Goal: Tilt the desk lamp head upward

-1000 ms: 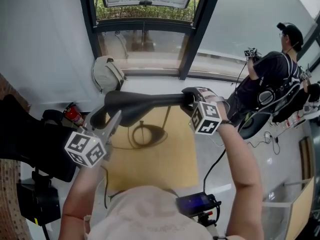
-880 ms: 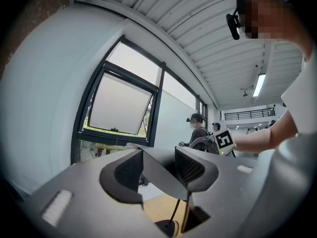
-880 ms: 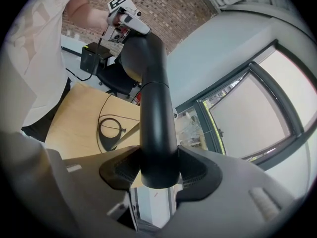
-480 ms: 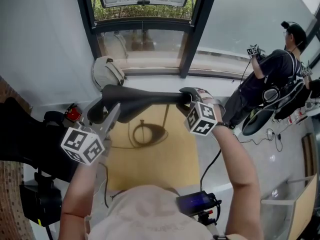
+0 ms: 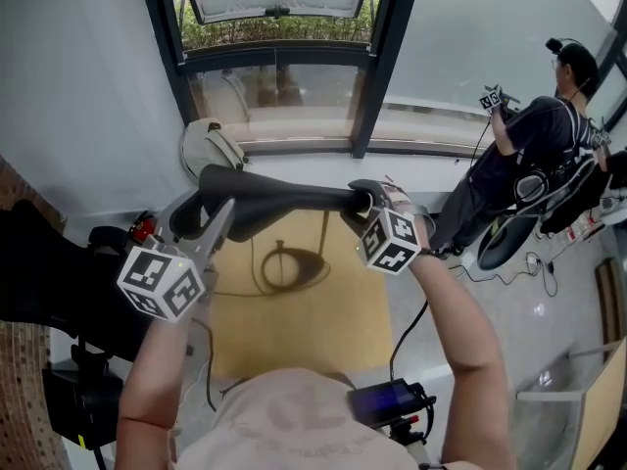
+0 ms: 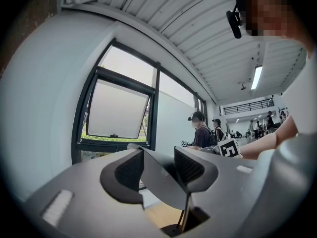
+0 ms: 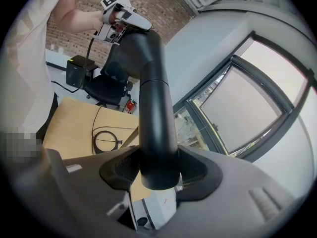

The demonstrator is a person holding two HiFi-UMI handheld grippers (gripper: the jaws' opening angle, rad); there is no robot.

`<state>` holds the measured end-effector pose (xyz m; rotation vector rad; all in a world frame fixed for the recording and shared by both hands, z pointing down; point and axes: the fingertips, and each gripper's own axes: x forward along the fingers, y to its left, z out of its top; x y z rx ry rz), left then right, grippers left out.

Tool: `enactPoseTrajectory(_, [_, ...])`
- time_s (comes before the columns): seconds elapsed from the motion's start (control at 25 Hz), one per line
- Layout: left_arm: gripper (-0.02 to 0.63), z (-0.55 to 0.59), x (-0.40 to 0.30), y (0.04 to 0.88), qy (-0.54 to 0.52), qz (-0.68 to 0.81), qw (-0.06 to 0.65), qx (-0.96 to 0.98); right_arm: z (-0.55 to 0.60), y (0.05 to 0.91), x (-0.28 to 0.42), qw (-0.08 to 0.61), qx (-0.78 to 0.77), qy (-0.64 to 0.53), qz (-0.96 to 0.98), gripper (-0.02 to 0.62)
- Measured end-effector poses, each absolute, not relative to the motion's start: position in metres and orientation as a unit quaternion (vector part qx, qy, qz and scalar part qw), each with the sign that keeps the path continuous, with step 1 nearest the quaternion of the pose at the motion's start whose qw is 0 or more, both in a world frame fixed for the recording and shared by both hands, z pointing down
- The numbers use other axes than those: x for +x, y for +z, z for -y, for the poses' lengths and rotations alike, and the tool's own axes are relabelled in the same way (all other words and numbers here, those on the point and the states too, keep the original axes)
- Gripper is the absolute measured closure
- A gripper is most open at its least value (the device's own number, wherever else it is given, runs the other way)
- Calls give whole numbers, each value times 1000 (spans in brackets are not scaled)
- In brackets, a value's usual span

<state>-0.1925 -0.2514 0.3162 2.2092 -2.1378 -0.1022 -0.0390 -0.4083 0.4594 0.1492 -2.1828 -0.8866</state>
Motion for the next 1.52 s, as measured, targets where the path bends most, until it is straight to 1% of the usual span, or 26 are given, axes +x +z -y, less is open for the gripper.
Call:
enactPoseTrajectory(0.48, [416, 263, -184, 290, -18, 689, 5, 725, 405, 463, -41, 360, 78, -309, 877, 362])
enactPoseTrajectory(1.52, [419, 289, -153, 246, 30, 680, -47, 731, 400, 477, -50, 349, 78, -229, 905, 368])
